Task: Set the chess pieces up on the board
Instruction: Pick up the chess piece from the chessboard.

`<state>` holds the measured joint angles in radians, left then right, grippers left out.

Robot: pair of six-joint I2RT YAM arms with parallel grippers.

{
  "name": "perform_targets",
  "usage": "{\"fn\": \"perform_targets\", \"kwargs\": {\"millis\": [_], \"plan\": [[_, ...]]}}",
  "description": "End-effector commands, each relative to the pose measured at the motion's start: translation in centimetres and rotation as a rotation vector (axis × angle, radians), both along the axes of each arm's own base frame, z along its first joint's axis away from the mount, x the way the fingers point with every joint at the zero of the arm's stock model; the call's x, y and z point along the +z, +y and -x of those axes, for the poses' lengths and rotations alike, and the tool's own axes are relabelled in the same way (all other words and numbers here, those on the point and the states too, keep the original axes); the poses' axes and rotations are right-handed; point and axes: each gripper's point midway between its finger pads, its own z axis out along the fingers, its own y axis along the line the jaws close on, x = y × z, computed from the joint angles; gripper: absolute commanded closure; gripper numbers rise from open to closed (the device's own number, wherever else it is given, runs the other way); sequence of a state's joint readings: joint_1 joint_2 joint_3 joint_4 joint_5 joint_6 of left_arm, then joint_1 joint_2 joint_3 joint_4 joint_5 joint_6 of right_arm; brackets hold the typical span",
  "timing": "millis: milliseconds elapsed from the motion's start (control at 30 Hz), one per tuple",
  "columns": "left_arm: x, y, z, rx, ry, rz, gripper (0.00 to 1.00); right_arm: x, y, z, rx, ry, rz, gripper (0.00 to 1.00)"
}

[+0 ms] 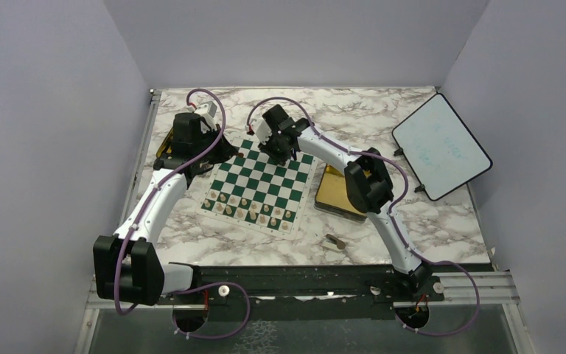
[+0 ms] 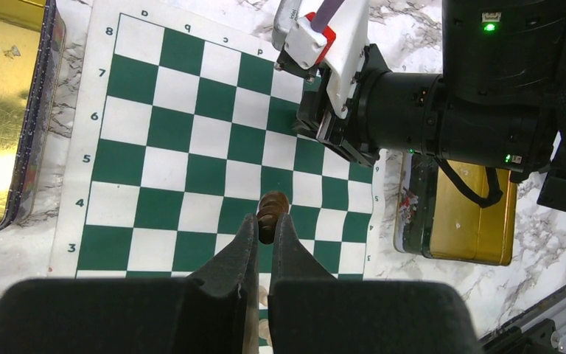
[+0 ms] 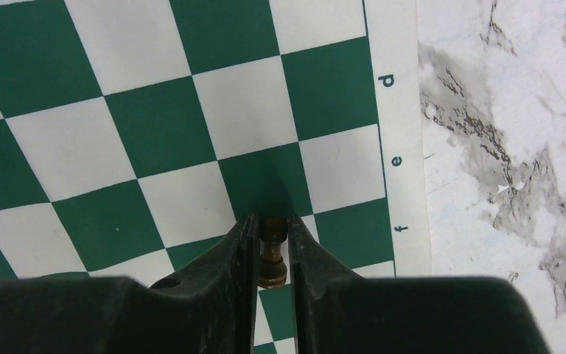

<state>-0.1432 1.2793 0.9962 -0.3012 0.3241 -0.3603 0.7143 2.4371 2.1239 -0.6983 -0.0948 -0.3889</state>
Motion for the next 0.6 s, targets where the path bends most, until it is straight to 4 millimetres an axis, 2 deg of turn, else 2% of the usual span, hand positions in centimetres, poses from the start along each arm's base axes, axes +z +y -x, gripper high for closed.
{"fn": "perform_targets", "kwargs": {"millis": [0, 233, 267, 400, 567], "plan": [[1.7, 0.0, 0.0, -0.008, -0.051, 0.014, 1.00, 0.5, 0.8, -0.4, -0.013, -0.020, -0.022, 0.78], [1.5, 0.1, -0.1, -0.001, -0.044, 0.017, 1.00, 5.4, 1.4, -1.5, -0.120, -0.132, -0.171, 0.81], [1.4, 0.0, -0.1, -0.002, -0.042, 0.018, 1.00, 5.3, 1.1, -1.5, -0.146, -0.148, -0.185, 0.81], [1.4, 0.0, -0.1, -0.002, -0.041, 0.018, 1.00, 6.9, -0.2, -3.0, -0.289, -0.283, -0.274, 0.81], [1.3, 0.0, -0.2, -0.003, -0.040, 0.022, 1.00, 8.3, -1.3, -4.1, -0.429, -0.347, -0.415, 0.82]]}}
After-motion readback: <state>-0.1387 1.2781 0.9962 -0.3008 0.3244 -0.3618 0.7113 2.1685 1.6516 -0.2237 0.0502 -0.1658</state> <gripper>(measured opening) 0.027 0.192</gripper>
